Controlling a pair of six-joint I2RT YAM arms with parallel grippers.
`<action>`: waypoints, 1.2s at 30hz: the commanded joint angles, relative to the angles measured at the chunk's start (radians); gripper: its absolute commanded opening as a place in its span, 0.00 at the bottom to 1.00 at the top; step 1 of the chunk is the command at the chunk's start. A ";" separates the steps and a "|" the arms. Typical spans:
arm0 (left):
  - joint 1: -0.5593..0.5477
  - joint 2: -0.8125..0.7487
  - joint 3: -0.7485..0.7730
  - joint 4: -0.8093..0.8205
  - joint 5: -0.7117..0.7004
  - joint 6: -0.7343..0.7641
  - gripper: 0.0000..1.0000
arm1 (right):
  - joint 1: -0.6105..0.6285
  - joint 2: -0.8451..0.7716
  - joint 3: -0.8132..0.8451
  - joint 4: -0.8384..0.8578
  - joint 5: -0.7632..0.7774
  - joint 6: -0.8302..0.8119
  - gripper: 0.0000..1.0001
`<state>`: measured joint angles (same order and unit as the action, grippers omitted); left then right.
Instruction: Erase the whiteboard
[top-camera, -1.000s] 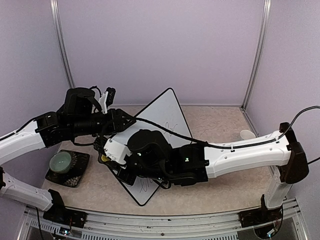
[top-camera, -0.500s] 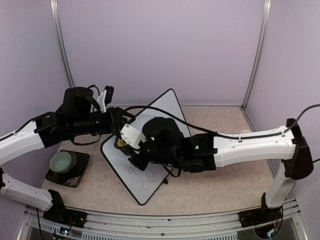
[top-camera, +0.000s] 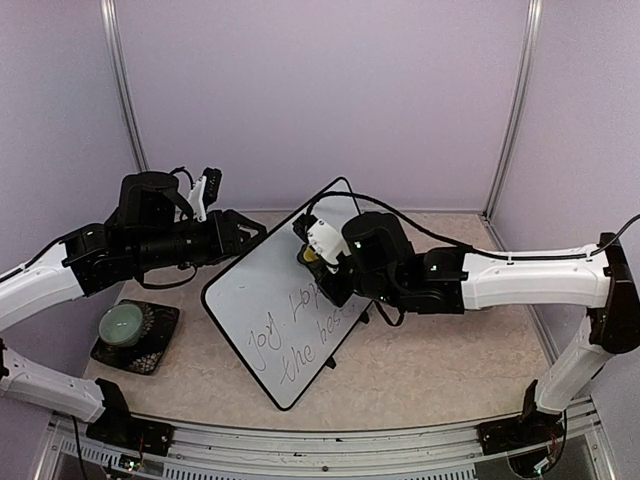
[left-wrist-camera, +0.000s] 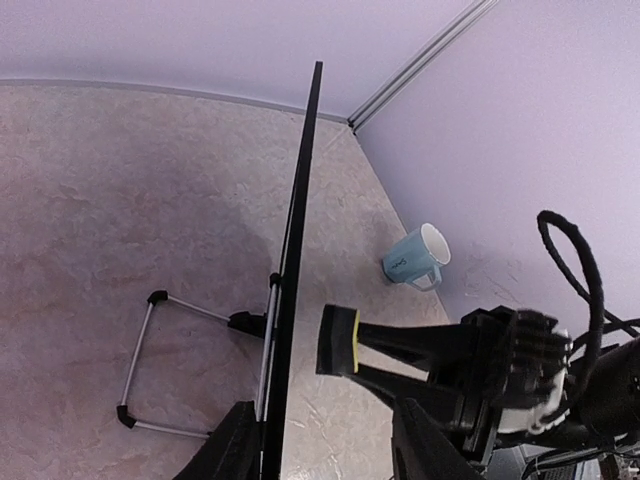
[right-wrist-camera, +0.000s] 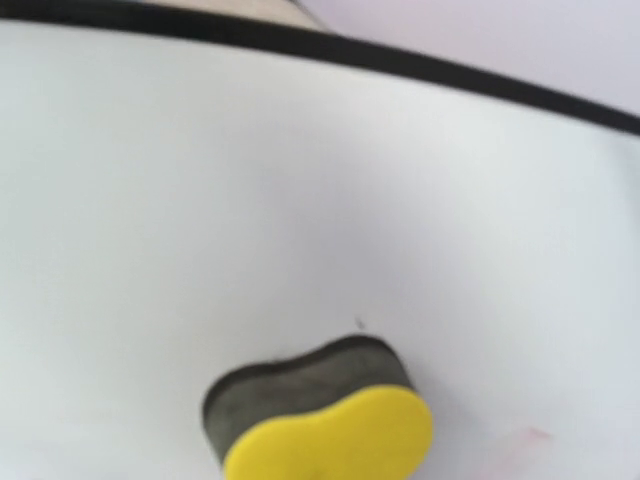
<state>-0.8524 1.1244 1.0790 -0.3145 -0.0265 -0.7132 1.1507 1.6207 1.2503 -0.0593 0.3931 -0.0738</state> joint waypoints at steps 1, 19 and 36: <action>0.013 -0.027 0.011 -0.006 -0.009 0.017 0.45 | -0.069 -0.089 -0.051 0.008 0.059 0.030 0.00; -0.005 -0.053 0.009 -0.127 -0.014 0.020 0.35 | -0.153 -0.036 -0.041 0.099 0.138 -0.015 0.00; -0.022 0.013 0.028 -0.158 -0.005 0.057 0.25 | -0.155 -0.033 0.016 0.093 0.080 -0.037 0.00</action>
<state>-0.8669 1.1175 1.0817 -0.4633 -0.0418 -0.6804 0.9981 1.5909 1.2350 0.0151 0.4862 -0.0998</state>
